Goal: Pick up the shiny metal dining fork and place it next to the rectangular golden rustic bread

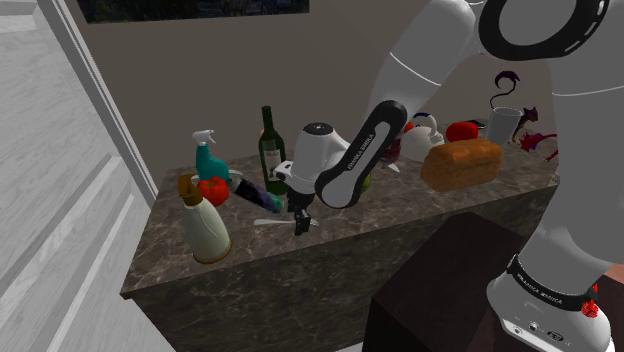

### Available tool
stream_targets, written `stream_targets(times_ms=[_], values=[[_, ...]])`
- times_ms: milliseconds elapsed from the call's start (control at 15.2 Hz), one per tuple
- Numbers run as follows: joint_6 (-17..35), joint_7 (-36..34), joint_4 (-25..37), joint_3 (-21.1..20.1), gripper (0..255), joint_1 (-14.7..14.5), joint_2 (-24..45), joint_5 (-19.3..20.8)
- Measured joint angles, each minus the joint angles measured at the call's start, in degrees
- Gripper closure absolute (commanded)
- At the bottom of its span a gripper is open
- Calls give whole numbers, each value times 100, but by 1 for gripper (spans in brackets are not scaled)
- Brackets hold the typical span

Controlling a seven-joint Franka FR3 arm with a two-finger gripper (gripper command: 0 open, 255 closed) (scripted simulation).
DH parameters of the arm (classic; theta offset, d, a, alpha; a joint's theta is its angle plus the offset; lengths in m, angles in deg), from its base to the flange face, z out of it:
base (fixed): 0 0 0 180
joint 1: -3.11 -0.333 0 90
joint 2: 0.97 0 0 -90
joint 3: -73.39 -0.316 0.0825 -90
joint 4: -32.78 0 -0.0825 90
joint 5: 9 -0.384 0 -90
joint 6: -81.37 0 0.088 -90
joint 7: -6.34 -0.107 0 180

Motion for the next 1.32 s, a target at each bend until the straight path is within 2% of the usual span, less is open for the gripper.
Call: stream_targets(times_ms=[198,264,924,1320], values=[[4,-3,3,3,0,-4,6,3],[4,-3,3,3,255,-4,6,3],[6,-3,6,4,255,-5,4,3],[-294,110,-34,-201,255,150,-324,-166]])
